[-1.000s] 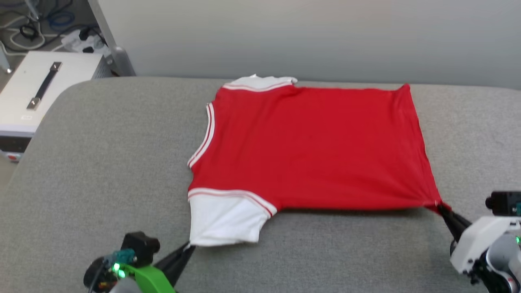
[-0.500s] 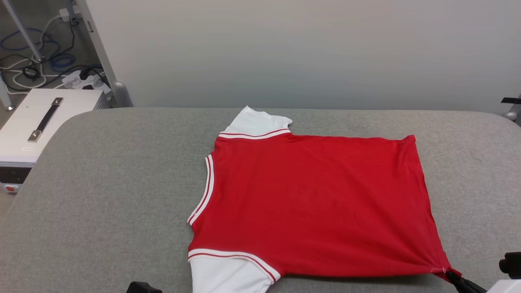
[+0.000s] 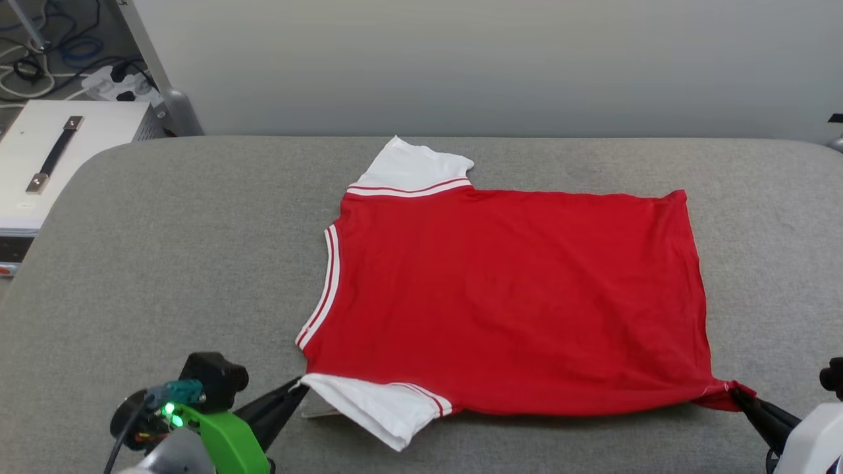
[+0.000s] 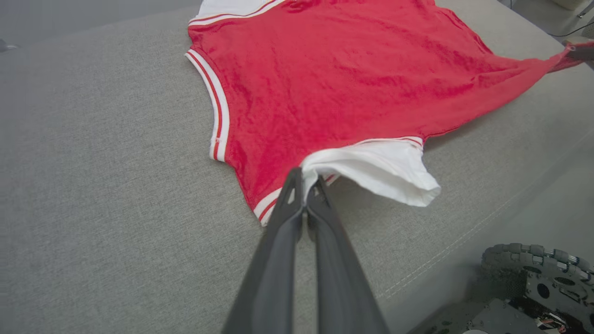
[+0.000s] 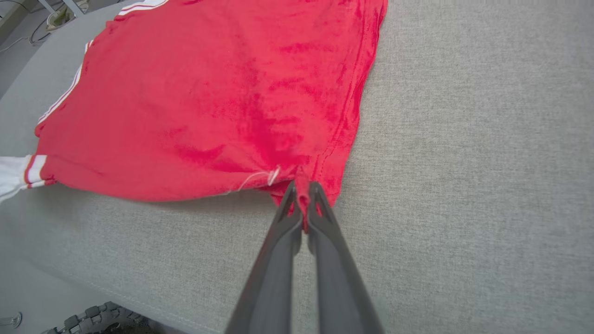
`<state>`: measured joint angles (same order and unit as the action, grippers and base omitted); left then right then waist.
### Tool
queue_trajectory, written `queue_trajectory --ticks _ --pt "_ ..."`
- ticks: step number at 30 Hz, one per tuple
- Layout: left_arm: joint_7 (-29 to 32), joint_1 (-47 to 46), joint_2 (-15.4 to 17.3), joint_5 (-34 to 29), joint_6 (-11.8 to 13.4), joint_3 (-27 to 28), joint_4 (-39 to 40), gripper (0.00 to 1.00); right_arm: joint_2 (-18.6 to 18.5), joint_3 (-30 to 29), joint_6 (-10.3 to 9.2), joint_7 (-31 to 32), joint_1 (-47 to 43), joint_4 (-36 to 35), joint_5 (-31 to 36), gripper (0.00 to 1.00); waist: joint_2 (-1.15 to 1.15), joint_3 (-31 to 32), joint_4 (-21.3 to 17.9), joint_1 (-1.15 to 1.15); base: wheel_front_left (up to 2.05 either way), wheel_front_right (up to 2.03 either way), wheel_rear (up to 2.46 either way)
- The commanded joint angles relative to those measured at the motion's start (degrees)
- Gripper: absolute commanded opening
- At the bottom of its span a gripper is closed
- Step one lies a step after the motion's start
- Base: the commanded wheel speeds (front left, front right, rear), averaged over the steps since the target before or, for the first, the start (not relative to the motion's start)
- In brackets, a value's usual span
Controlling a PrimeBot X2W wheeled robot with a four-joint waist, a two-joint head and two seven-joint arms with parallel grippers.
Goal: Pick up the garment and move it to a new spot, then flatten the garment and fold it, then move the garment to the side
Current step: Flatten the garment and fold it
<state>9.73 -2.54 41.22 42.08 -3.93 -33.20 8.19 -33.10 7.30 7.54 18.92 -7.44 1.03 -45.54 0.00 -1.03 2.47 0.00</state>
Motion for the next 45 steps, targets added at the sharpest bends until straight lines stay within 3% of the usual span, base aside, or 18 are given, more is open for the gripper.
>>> queue_trajectory --ticks 1,18,34,35,36,37,38,39,40,45 --pt "0.5 -2.4 -0.1 -0.4 -0.6 0.2 -0.4 0.00 0.5 -0.4 -0.05 1.0 1.8 -0.4 0.9 0.00 0.00 -2.3 -0.5 0.00 0.00 0.00 0.00" --pt "4.1 -23.0 -1.8 -0.6 -3.4 -3.3 -13.0 0.00 4.3 0.3 -0.05 7.3 16.2 6.2 5.2 0.00 0.00 -12.4 -2.2 0.00 0.00 0.00 0.00" --pt "0.6 -35.3 -2.9 0.8 -3.5 -14.7 -26.3 0.03 5.3 4.8 -0.05 5.9 24.8 13.9 6.6 0.00 0.00 -16.6 -3.0 0.00 0.00 0.00 0.00" --pt "-0.1 -35.7 -3.3 1.1 -3.6 -15.1 -27.4 0.44 5.3 5.2 -0.05 5.6 25.2 14.5 6.7 0.00 0.00 -16.6 -3.0 0.00 0.00 0.00 0.00" --pt "-0.6 -36.0 -3.7 1.2 -3.6 -15.6 -28.3 1.00 5.3 5.4 -0.05 5.3 25.4 14.9 6.9 0.00 0.00 -16.4 -3.0 0.00 0.00 0.00 0.00" --pt "-1.4 -36.3 -4.1 1.2 -3.6 -16.0 -29.5 1.00 5.4 5.5 -0.05 4.6 25.8 15.5 7.0 0.00 0.00 -16.2 -2.9 0.00 0.00 0.00 0.00" --pt "-2.3 -36.5 -4.6 1.2 -3.6 -16.1 -30.6 1.00 5.5 5.5 -0.05 4.0 26.0 15.9 7.2 0.22 0.00 -15.9 -2.9 0.00 0.00 0.00 0.00" --pt "-3.5 -36.7 -5.1 1.1 -3.6 -16.1 -31.8 1.00 5.6 5.5 -0.05 3.2 26.2 16.3 7.4 0.89 0.00 -15.5 -2.8 0.00 0.00 0.00 0.00" --pt "-4.9 -36.7 -5.8 1.1 -3.5 -15.8 -33.1 1.00 5.8 5.4 -0.05 2.6 26.3 16.9 7.6 1.00 0.00 -15.1 -2.8 0.00 0.00 0.00 0.00" --pt "-11.0 -35.9 -9.2 2.7 -1.8 -13.5 -37.1 1.00 5.9 5.3 -0.05 -0.3 25.7 17.7 8.4 1.00 0.00 -12.1 -2.5 0.00 0.00 0.00 0.00"
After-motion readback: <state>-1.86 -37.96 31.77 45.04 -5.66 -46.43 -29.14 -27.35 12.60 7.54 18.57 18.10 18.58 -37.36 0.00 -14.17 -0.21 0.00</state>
